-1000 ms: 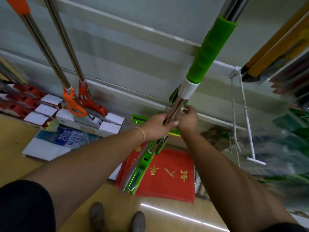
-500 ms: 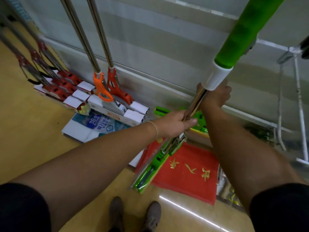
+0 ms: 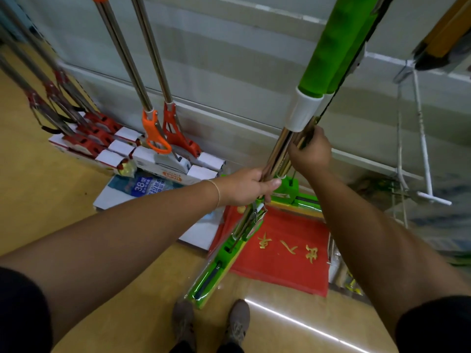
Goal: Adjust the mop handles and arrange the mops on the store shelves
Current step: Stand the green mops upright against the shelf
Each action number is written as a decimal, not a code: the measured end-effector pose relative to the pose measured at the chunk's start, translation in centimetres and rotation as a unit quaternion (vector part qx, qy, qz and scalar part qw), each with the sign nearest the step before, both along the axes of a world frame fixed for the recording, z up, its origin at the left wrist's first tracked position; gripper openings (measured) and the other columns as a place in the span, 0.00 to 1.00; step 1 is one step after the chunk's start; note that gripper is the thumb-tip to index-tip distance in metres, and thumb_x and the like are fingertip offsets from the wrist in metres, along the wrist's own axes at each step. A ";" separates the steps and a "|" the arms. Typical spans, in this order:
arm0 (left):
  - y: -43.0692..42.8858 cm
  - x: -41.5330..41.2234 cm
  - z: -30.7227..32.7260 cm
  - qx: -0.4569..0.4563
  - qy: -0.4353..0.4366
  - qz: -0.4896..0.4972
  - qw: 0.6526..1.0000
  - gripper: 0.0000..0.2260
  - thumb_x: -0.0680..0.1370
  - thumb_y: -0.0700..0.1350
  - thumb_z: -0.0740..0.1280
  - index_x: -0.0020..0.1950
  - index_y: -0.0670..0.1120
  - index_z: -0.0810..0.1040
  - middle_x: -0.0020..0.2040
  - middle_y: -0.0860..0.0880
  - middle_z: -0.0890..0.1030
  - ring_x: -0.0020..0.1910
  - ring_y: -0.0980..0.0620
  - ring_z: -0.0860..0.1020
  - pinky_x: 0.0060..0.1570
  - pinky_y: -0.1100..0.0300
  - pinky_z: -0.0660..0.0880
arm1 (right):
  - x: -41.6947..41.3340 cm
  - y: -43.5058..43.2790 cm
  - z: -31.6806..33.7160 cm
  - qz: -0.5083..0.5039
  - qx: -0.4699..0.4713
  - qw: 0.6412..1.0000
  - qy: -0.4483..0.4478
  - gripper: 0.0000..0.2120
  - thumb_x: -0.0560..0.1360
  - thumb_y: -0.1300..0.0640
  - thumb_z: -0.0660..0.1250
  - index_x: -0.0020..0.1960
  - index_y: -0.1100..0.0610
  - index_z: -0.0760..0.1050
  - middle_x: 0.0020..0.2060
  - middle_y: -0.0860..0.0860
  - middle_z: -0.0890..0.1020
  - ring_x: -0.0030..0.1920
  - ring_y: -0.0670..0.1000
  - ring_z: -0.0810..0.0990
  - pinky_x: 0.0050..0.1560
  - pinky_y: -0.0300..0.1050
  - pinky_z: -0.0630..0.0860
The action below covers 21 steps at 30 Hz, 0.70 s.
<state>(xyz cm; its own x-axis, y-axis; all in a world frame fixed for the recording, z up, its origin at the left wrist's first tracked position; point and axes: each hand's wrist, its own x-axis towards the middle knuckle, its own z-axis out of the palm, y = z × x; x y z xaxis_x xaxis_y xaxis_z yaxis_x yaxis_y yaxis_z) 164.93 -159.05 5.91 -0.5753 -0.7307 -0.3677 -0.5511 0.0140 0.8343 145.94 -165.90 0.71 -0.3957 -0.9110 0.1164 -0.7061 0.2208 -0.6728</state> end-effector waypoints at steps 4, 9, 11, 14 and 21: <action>0.4 0.6 0.4 0.004 -0.014 -0.002 1.000 0.14 0.83 0.55 0.58 0.45 0.49 0.77 0.51 0.46 0.83 0.55 0.50 0.78 0.61 0.52 0.71 | -0.2 0.9 0.3 -0.007 0.003 1.000 -0.014 0.26 0.67 0.45 0.77 0.56 0.59 0.73 0.49 0.55 0.82 0.49 0.58 0.81 0.43 0.44 0.70; 0.8 0.9 0.8 0.010 -0.012 0.002 1.000 0.13 0.83 0.54 0.58 0.45 0.49 0.76 0.52 0.45 0.83 0.56 0.50 0.78 0.55 0.57 0.71 | -0.8 1.5 0.8 -0.016 0.029 0.999 -0.005 0.34 0.63 0.39 0.79 0.59 0.59 0.73 0.52 0.55 0.83 0.51 0.58 0.82 0.44 0.44 0.71; 0.8 1.0 0.8 0.015 -0.010 0.004 1.000 0.14 0.83 0.53 0.58 0.47 0.46 0.76 0.52 0.44 0.83 0.55 0.49 0.78 0.58 0.55 0.71 | -0.9 1.8 1.1 -0.016 0.037 0.999 0.009 0.35 0.63 0.37 0.79 0.58 0.59 0.73 0.51 0.55 0.83 0.51 0.58 0.82 0.43 0.44 0.71; 0.9 1.2 0.6 0.008 -0.017 0.002 1.000 0.13 0.83 0.54 0.58 0.44 0.51 0.75 0.50 0.45 0.83 0.53 0.51 0.78 0.57 0.54 0.71 | -0.9 2.2 1.1 -0.030 0.041 0.999 0.017 0.34 0.62 0.34 0.77 0.56 0.56 0.73 0.49 0.54 0.83 0.49 0.57 0.82 0.42 0.46 0.74; 0.5 1.5 0.3 0.007 -0.032 0.010 0.999 0.13 0.82 0.57 0.59 0.43 0.53 0.75 0.49 0.48 0.84 0.55 0.50 0.79 0.63 0.49 0.71 | -0.8 2.5 1.1 -0.076 0.058 0.995 0.011 0.22 0.67 0.41 0.73 0.52 0.51 0.71 0.48 0.53 0.82 0.48 0.58 0.82 0.50 0.55 0.80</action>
